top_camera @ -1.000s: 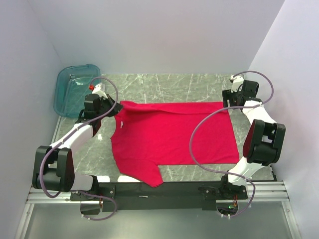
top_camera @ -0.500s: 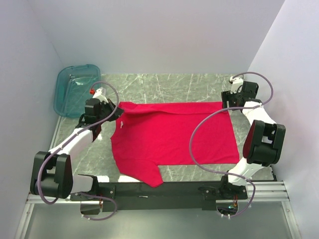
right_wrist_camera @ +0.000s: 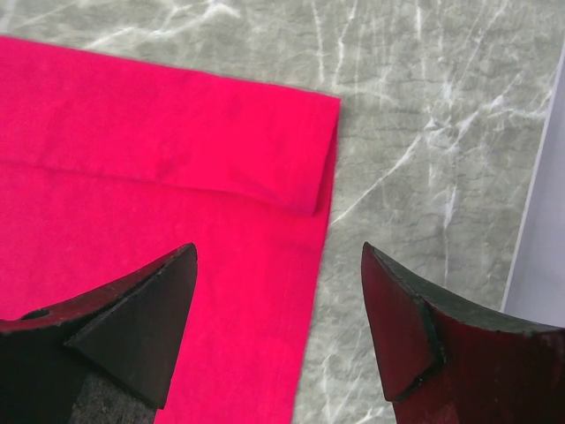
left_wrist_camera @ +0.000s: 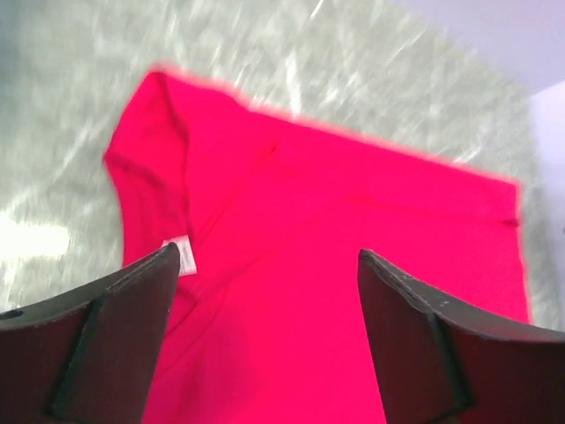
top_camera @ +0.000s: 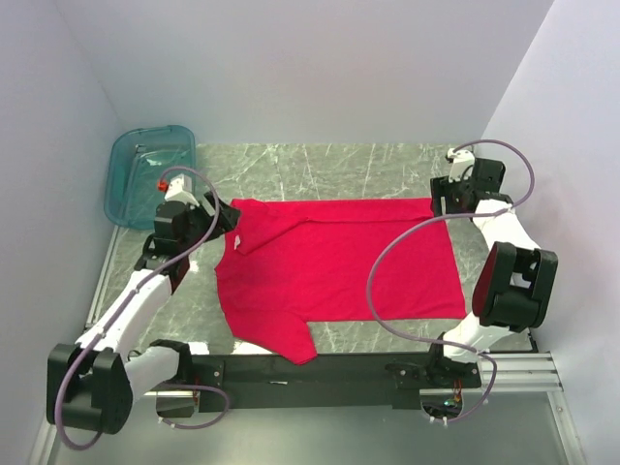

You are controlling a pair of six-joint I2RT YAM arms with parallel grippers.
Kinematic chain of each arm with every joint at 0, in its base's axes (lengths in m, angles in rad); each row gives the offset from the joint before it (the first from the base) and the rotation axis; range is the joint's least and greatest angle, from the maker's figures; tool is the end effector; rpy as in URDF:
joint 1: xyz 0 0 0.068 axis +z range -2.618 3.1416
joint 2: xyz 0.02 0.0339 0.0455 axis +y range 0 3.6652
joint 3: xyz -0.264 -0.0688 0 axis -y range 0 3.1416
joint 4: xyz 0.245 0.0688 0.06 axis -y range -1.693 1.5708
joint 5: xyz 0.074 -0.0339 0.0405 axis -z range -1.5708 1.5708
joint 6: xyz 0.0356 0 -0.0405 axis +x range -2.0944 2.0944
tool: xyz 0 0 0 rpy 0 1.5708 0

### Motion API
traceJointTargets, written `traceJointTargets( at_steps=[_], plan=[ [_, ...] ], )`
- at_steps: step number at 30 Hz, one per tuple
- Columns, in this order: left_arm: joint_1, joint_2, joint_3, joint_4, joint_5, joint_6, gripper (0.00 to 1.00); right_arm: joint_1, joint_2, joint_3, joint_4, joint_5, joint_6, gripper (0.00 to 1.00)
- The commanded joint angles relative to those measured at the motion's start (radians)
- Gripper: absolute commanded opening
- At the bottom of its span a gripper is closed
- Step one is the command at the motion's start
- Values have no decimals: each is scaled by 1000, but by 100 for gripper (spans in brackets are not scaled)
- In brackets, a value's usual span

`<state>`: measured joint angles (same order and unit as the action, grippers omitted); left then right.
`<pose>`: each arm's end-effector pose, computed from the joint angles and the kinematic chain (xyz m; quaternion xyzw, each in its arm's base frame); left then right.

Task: Fold and stack the t-shirts
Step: Fold the tshirt

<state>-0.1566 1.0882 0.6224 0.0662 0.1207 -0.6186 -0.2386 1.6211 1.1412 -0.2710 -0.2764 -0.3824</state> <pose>0.2404 -0.0423 0.2484 -0.1580 0.8174 -0.2551 0.4918 0.3496 -0.0750 0.2434 -0.1200 0.9021 -0.0003 0.4145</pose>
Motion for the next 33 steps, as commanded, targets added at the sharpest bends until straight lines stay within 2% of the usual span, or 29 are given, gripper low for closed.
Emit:
traceJointTargets(
  at_steps=[1, 3, 7, 9, 15, 21, 27, 33],
  plan=[
    [-3, -12, 57, 6, -7, 48, 87, -4, -81, -8, -22, -49, 17, 81],
    [-1, 124, 137, -23, 103, 74, 85, -1, -104, -9, -46, -101, 26, 82],
    [-3, 419, 324, -150, 313, 161, 64, 16, -156, -41, -97, -188, 25, 82],
    [-17, 543, 414, -180, 323, 181, 63, 24, -193, -58, -115, -227, 27, 82],
    [-72, 738, 608, -279, 238, 264, 63, 28, -279, -112, -157, -294, 37, 82],
    [-104, 825, 683, -364, 175, 318, 62, 28, -331, -144, -162, -319, 53, 82],
    [-142, 839, 697, -390, 65, 345, 63, 28, -336, -144, -165, -333, 59, 82],
    [-147, 857, 724, -410, 27, 362, 61, 27, -343, -152, -163, -334, 57, 82]
  ],
)
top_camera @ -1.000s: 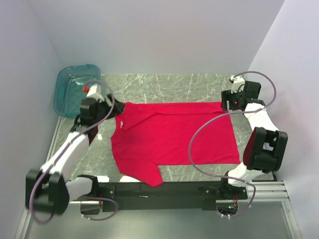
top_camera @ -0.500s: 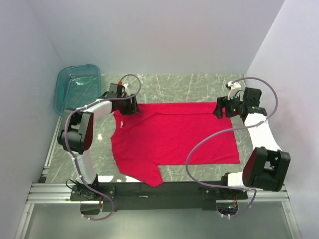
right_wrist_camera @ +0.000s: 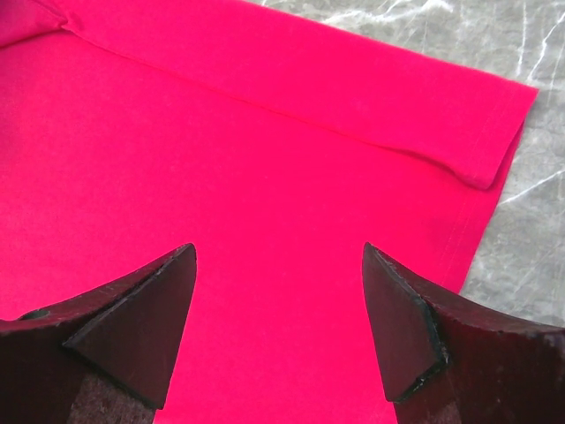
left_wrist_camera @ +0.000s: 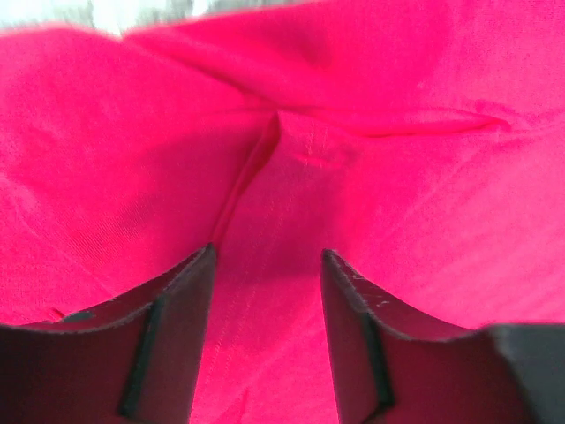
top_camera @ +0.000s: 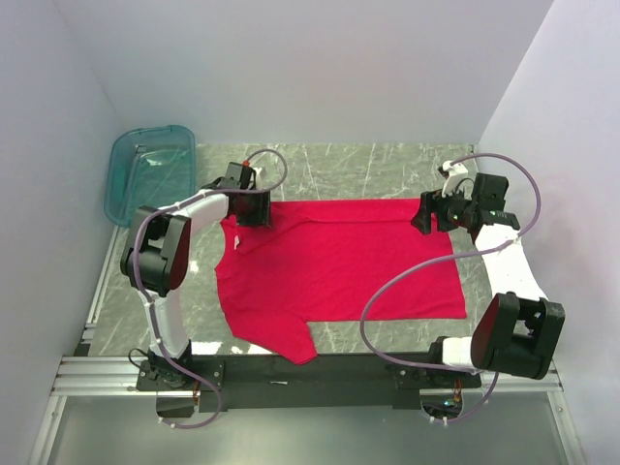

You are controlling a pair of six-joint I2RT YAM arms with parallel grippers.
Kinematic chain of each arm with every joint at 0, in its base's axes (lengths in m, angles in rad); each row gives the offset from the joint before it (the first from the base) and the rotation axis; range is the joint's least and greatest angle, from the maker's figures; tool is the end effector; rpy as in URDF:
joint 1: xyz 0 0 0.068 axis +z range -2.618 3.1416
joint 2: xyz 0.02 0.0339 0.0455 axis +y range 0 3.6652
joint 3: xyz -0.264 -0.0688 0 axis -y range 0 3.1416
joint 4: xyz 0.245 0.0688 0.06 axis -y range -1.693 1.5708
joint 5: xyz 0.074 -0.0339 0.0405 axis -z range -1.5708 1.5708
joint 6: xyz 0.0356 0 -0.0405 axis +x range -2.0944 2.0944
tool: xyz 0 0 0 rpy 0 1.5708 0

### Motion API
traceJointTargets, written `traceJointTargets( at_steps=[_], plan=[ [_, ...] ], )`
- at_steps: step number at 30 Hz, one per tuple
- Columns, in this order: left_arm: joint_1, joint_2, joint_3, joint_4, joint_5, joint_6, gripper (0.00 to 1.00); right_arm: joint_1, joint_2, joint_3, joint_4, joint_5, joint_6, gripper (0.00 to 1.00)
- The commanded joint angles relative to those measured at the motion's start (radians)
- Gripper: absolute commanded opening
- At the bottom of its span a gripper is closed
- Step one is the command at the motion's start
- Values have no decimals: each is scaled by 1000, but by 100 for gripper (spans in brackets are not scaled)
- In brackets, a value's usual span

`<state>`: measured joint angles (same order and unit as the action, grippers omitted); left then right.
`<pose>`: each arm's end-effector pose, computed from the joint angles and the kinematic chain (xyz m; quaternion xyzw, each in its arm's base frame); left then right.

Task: Fold and stack the t-shirts
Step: Fold the tshirt

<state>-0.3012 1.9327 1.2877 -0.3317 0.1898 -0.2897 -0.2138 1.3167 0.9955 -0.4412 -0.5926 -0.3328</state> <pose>0.3860 -0.1270 0.1708 0.0332 0.9517 -0.1715 0.2524 0.2778 -0.0400 0.2771 -0.1669 0.8710 0.1570 0.4346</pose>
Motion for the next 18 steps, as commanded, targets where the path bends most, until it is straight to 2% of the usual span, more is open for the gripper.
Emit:
traceJointTargets(
  at_steps=[1, 4, 12, 18],
  plan=[
    [-3, 21, 68, -23, -44, 41, 55, 1, -39, -8, 7, -18, 9, 82],
    [-4, 52, 93, -62, -46, 55, 47, 2, -43, -6, 10, -18, 11, 82],
    [-16, 66, 107, -87, -76, 73, 47, 2, -43, -9, 10, -23, 11, 82],
    [-26, 51, 107, -109, -41, 92, 38, -1, -50, -9, 13, -18, 11, 82]
  ],
)
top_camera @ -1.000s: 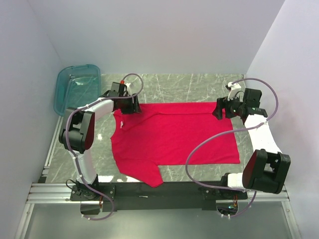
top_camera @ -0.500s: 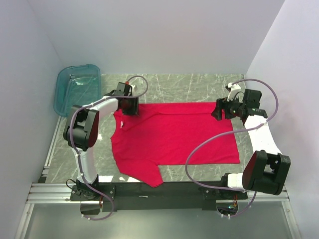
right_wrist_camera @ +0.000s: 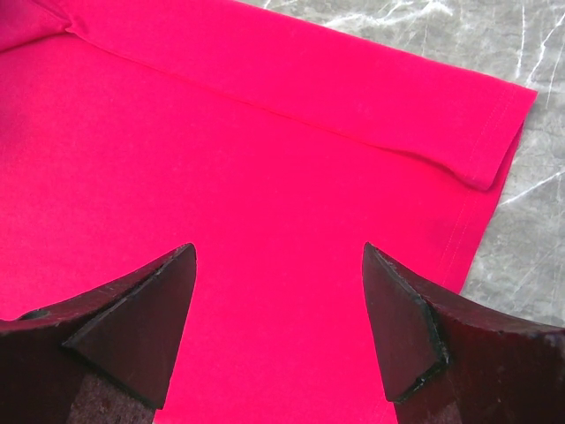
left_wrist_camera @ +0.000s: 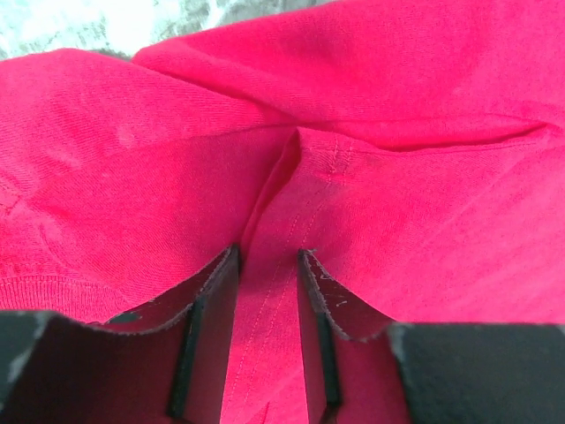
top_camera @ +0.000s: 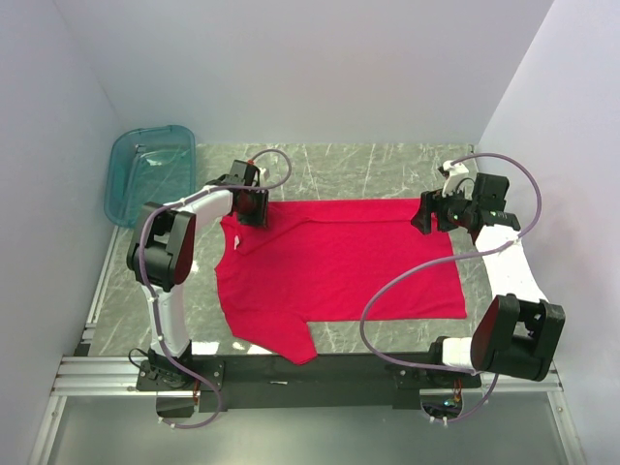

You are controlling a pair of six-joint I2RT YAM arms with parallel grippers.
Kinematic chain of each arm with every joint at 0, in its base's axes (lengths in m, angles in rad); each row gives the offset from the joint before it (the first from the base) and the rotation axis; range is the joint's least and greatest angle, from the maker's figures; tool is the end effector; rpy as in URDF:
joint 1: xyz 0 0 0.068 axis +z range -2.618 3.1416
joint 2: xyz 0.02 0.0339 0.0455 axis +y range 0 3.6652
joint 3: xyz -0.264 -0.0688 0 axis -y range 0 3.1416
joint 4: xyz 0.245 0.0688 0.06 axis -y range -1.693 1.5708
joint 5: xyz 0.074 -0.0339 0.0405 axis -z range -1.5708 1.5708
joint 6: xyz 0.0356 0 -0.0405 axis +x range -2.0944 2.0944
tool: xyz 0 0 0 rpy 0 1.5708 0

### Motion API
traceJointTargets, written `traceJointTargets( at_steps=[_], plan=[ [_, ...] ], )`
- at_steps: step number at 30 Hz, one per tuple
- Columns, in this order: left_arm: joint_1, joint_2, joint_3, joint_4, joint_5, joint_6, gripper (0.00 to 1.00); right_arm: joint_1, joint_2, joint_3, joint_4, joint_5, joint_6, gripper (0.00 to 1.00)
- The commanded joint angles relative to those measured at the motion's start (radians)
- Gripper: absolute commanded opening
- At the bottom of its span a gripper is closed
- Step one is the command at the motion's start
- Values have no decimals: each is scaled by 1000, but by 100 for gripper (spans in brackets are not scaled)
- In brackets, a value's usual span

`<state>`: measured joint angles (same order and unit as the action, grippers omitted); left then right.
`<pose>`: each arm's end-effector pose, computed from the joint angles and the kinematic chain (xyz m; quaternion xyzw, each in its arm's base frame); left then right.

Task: Fold and stack the t-shirts
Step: Fold the tshirt

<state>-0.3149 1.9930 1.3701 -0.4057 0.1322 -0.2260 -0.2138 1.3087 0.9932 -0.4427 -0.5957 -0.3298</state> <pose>0.3965 -0.1341 0.1665 0.0604 0.9596 -0.1327 0.2405 0.2761 -0.0395 0.2784 -0.1667 0.8699 0.1582 0.4363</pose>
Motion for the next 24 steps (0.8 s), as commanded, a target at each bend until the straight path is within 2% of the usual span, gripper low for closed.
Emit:
traceJointTargets(
  at_steps=[1, 5, 10, 24],
  plan=[
    [-13, -16, 15, -35, 18, 30, 38, -1, -43, -7, 13, -15, 8, 82],
    [-15, -49, -6, -35, 37, 34, 36, -1, -42, -5, 15, -18, 9, 82],
    [-16, -69, -23, -33, 46, 28, 26, -4, -45, -7, 13, -21, 11, 82],
    [-24, -115, -37, -38, 23, 27, 25, -6, -46, -5, 16, -24, 11, 82]
  ],
)
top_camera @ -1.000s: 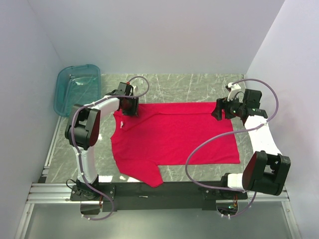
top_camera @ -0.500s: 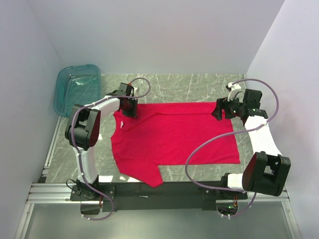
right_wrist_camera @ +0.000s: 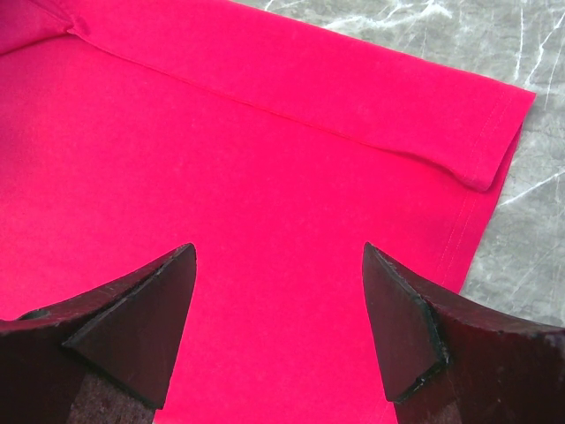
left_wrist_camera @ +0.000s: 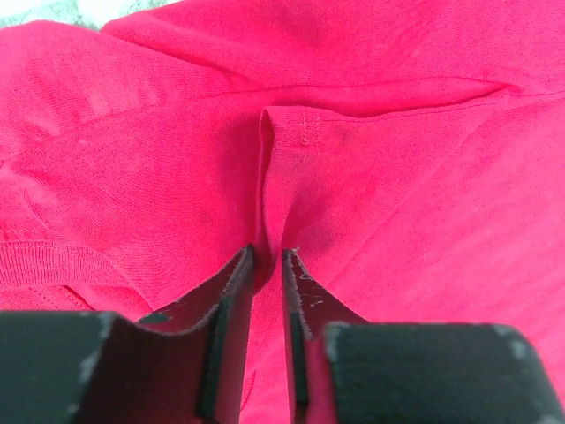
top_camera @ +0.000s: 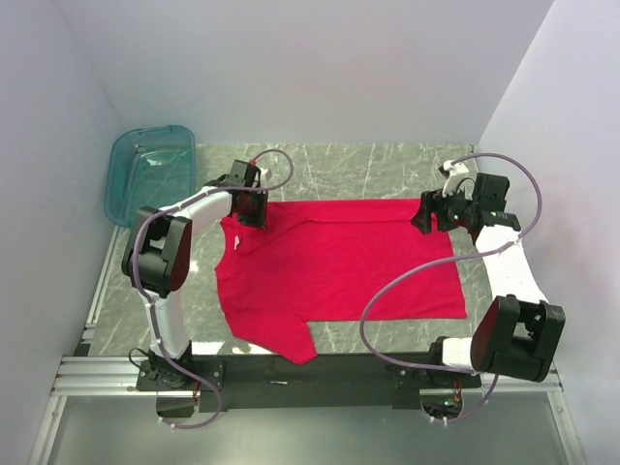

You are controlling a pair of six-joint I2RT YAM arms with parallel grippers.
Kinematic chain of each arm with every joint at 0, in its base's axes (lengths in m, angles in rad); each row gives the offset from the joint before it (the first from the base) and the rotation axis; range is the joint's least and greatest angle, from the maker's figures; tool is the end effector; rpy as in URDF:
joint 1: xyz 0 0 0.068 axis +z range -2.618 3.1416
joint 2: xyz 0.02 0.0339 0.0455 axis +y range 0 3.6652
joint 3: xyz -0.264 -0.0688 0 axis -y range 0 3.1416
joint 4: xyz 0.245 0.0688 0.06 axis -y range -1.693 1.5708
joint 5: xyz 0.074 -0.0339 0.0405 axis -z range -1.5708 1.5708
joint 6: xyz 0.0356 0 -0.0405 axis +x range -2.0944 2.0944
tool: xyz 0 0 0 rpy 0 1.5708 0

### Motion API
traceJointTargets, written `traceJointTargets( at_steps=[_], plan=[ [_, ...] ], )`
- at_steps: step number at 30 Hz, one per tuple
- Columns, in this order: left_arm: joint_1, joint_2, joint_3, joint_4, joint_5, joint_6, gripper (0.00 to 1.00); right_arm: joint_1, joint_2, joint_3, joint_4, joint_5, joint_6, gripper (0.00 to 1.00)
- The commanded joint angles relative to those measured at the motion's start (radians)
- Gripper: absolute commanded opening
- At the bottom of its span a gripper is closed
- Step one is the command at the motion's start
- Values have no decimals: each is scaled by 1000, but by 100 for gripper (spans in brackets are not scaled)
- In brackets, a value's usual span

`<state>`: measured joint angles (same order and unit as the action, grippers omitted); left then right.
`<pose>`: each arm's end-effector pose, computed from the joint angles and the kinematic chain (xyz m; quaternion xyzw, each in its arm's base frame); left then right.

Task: Fold and stack the t-shirts
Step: Fold the tshirt

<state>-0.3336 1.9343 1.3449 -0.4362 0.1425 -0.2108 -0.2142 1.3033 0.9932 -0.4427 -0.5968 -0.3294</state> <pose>0.3834 -0.1382 0.1805 0.0781 0.9576 -0.1382 0.2402 0.2753 -0.0394 0.2798 -0.1672 0.8688 0.1578 0.4386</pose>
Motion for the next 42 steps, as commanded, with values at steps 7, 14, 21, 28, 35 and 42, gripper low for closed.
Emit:
traceJointTargets(
  at_steps=[7, 14, 21, 28, 35, 42],
  plan=[
    [-7, -49, -16, -6, 14, 11, 17, -13, -45, -4, 12, -31, 12, 82],
    [-8, -52, -10, -12, 20, 13, 1, -17, -50, -4, 12, -41, 12, 82],
    [-13, -84, -32, -3, 143, 1, 1, -25, -53, -4, 12, -46, 12, 82],
    [-24, -81, -56, -33, 460, -10, 3, -36, -59, -2, 9, -57, 13, 82],
    [-47, -239, -62, -12, 340, -19, 62, -47, -59, -4, 12, -60, 12, 82],
    [-24, -434, -155, 122, 106, -68, 72, -48, -52, 1, 7, -61, 13, 82]
  ],
)
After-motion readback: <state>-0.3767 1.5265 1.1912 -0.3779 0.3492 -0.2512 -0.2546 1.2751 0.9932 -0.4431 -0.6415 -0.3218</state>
